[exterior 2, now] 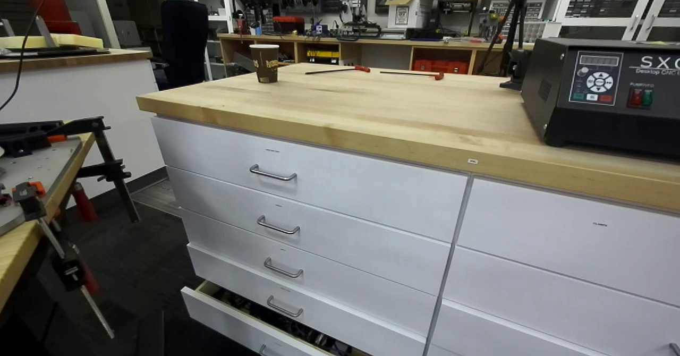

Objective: Move the cup to the left side of the black sharpie and put the sharpie in it

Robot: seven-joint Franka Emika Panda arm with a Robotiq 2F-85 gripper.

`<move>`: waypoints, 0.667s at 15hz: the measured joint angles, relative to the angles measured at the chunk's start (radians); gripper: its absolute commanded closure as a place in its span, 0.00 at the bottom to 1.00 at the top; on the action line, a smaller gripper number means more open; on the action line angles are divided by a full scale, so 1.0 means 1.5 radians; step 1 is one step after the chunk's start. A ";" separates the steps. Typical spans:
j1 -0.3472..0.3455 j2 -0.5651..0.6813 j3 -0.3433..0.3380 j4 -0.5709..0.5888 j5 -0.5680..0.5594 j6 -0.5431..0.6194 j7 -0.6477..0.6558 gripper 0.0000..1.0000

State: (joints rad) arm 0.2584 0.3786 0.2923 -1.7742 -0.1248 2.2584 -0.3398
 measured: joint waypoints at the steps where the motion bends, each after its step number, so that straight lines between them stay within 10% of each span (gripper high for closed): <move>1: 0.000 0.001 0.000 0.000 0.000 0.000 0.000 0.95; 10: 0.017 0.016 0.009 0.004 0.000 0.000 0.000 0.95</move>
State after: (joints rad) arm 0.2845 0.4020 0.3065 -1.7686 -0.1249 2.2584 -0.3398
